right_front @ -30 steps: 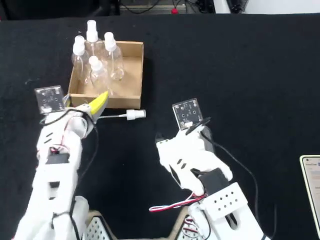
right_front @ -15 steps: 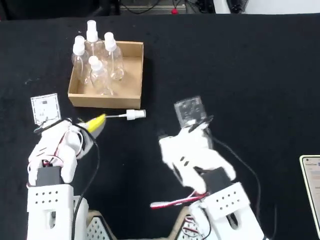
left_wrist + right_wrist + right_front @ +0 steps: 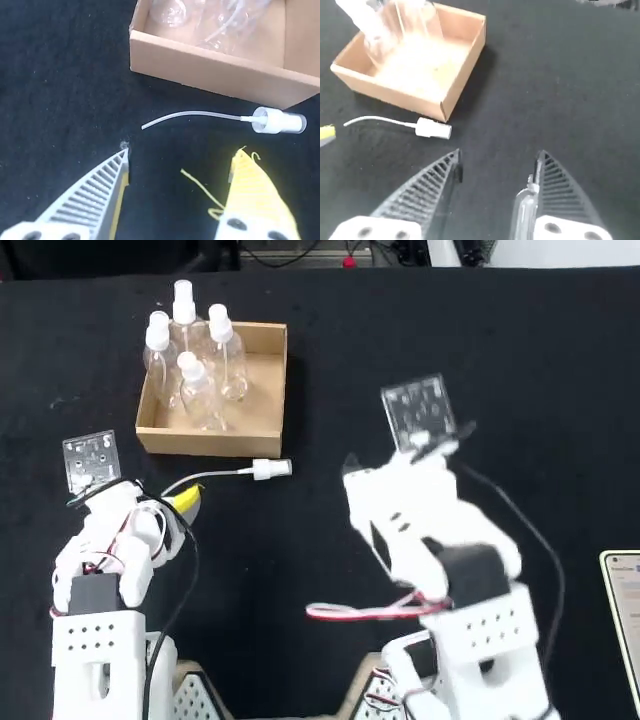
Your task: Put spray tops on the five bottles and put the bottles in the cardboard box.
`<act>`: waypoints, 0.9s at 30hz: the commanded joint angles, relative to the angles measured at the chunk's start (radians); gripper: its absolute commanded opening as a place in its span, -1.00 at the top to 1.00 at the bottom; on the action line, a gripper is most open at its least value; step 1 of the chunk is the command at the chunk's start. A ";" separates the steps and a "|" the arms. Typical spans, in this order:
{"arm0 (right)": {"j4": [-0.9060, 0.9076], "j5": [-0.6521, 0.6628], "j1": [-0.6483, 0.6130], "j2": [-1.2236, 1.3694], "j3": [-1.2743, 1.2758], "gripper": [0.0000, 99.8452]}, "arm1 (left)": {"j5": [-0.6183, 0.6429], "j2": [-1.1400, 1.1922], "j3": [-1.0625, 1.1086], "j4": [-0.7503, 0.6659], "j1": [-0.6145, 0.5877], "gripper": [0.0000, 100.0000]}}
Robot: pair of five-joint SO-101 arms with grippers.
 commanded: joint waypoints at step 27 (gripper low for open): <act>0.118 0.009 0.207 0.845 -0.142 0.41 | 0.021 -0.014 -0.012 -0.003 -0.002 0.38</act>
